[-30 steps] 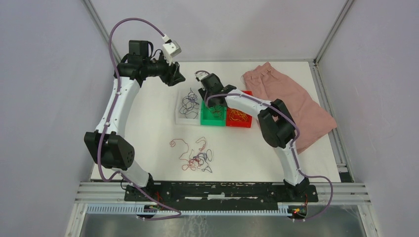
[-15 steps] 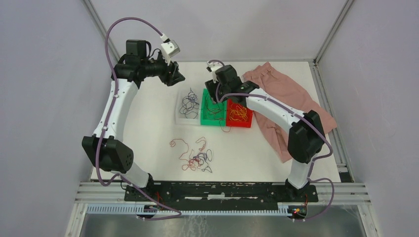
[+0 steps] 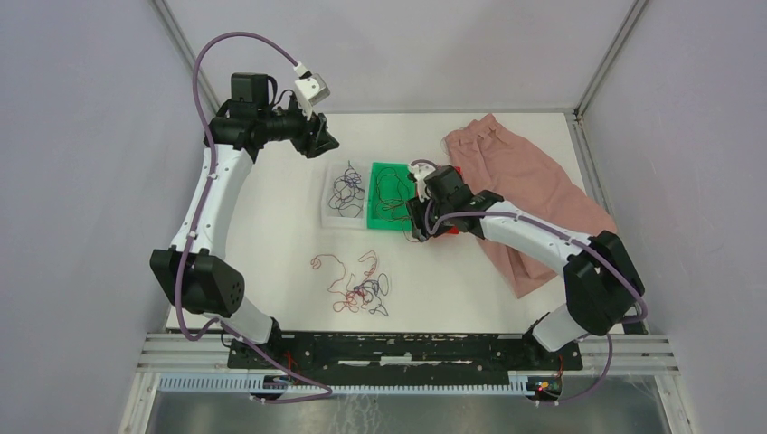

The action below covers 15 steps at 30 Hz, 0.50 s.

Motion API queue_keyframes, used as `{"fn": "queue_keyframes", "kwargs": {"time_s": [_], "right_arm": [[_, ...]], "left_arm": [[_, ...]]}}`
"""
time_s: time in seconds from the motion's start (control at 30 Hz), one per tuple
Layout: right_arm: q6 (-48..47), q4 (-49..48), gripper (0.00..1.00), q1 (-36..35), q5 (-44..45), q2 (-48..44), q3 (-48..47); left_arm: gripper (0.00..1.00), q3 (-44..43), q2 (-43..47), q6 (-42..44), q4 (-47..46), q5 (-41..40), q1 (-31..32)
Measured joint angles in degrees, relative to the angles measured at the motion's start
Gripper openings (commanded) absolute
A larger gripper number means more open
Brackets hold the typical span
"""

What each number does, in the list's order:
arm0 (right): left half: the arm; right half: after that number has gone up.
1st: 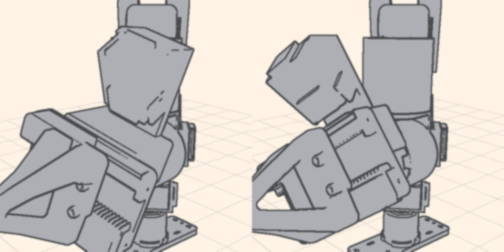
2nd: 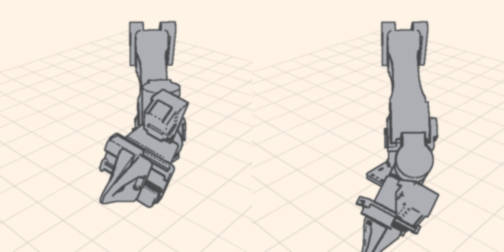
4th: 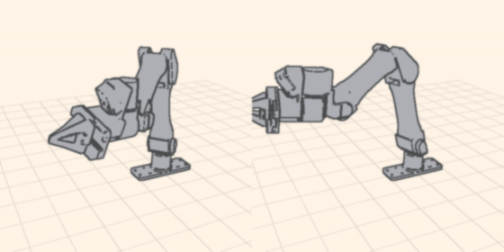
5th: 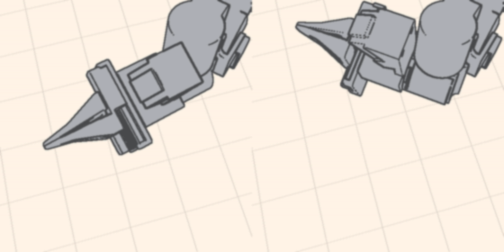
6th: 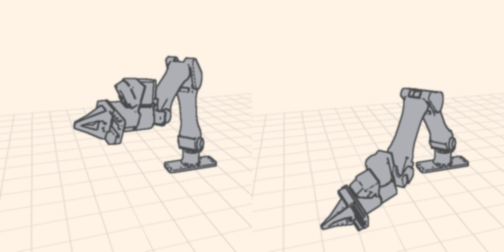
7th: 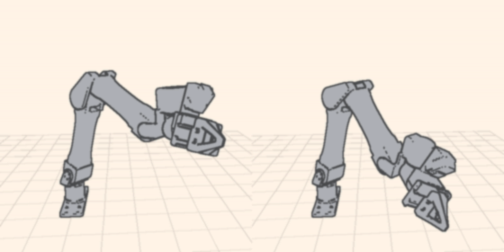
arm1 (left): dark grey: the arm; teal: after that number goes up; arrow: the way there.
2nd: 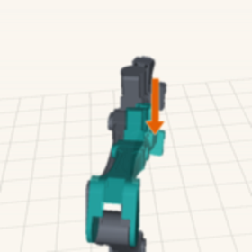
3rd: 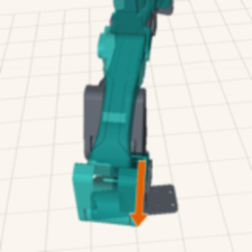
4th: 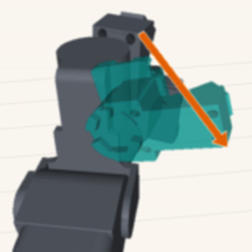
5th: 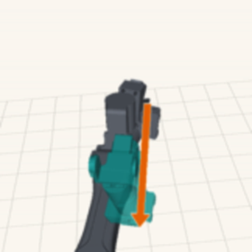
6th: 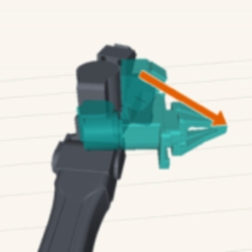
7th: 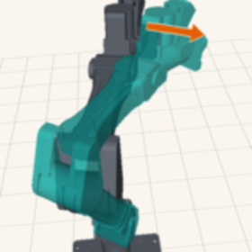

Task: Untangle the cables

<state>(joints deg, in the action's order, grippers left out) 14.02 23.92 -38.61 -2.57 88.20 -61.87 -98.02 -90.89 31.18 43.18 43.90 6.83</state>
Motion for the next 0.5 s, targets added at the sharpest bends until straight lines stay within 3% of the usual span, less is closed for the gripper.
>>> {"fn": "queue_keyframes", "kwargs": {"time_s": [0.27, 0.5], "right_arm": [[1.22, -3.76, 0.47, 0.90, -4.92, 5.35, 1.44], [10.45, -7.82, 0.45, 1.62, -1.90, 10.78, 2.58]], "left_arm": [[0.62, 0.00, 0.00, 0.00, 0.00, 0.20, 0.00], [0.62, 0.00, 0.02, 0.00, -0.02, 0.20, 0.00]]}}
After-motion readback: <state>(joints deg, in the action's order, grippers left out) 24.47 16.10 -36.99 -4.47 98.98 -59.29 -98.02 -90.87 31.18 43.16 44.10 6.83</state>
